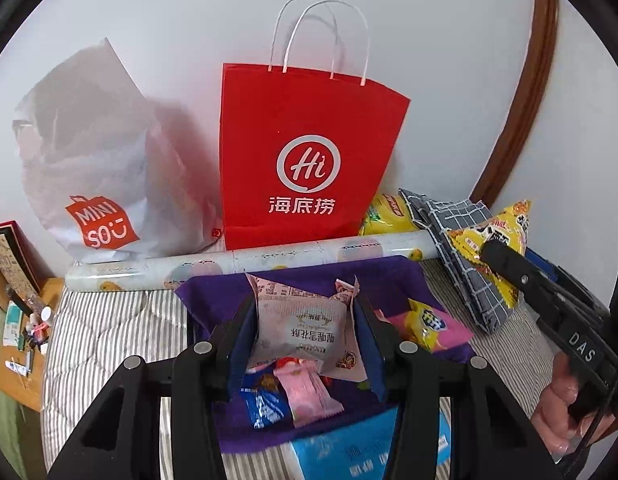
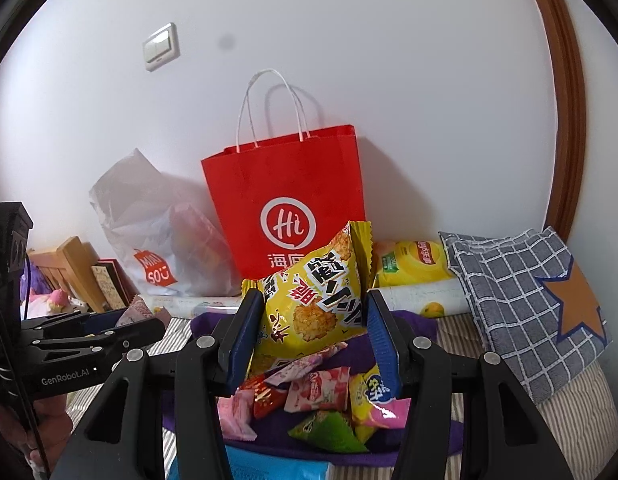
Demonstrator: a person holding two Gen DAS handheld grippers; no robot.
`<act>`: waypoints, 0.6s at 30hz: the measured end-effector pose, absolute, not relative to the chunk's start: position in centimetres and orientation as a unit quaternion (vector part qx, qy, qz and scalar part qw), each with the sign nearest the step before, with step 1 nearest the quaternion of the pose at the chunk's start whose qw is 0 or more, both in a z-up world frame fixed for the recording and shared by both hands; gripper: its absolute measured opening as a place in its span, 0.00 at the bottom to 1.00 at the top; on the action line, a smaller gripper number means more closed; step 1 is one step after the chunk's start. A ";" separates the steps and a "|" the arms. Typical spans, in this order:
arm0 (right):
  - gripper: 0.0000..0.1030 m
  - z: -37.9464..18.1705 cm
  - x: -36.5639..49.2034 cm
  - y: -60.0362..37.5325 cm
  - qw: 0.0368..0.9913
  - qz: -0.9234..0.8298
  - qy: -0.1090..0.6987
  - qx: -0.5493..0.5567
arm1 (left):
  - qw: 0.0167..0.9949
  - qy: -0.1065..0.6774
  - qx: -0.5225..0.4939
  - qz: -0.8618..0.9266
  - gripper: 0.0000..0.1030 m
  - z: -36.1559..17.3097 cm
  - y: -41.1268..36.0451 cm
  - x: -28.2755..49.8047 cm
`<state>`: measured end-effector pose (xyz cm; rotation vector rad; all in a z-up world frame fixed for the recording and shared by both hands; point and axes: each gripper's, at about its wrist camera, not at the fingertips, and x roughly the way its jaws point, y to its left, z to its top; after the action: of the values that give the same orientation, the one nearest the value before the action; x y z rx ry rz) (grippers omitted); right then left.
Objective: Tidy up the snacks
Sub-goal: 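Lower both snacks onto the towel and open both tools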
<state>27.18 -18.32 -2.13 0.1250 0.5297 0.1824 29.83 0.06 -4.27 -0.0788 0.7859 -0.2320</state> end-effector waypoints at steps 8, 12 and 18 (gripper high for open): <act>0.50 -5.2 29.9 -18.4 0.952 0.094 0.281 0.072 | 0.909 0.397 -0.048 -0.116 0.44 -7.0 0.4 33.3; 0.50 -7.5 30.7 -18.4 0.947 0.091 0.302 0.058 | 0.900 0.416 -0.057 -0.115 0.44 -9.0 0.8 34.7; 0.50 -9.7 31.6 -18.6 0.936 0.102 0.329 0.069 | 0.894 0.430 -0.047 -0.112 0.44 -10.7 1.0 35.7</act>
<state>31.57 -18.64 -9.74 0.1411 0.6722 0.2080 35.73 1.00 -10.71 -0.0978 0.8921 -0.2331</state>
